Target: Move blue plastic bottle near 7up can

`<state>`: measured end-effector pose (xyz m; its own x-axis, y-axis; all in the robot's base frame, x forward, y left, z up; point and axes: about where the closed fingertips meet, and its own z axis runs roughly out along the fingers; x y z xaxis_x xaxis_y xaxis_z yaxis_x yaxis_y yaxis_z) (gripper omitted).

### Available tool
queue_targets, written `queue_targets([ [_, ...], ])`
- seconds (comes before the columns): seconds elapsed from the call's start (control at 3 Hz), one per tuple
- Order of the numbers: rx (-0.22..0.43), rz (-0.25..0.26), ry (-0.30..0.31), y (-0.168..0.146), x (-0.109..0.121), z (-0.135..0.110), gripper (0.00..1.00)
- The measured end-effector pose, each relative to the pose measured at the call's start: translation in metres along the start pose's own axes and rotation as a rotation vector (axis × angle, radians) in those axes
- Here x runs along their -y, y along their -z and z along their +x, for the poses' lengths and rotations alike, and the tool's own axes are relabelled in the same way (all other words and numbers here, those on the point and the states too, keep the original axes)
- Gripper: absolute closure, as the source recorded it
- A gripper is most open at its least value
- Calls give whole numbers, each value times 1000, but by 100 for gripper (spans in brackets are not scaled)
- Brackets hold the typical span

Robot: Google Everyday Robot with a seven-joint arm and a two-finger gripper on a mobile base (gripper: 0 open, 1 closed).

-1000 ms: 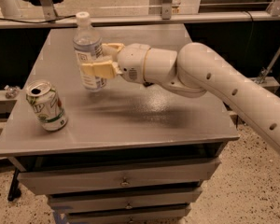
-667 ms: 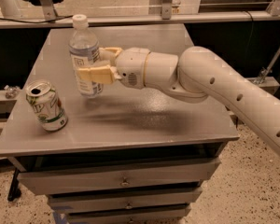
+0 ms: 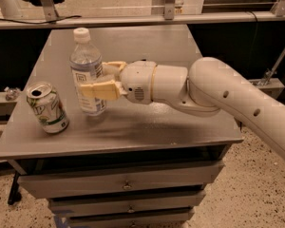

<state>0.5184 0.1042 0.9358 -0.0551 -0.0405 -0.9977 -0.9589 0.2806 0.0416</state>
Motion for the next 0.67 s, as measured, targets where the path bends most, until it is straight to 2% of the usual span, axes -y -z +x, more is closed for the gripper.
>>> queue_targets([
  [0.67, 4, -52, -13, -7, -17, 22, 100],
])
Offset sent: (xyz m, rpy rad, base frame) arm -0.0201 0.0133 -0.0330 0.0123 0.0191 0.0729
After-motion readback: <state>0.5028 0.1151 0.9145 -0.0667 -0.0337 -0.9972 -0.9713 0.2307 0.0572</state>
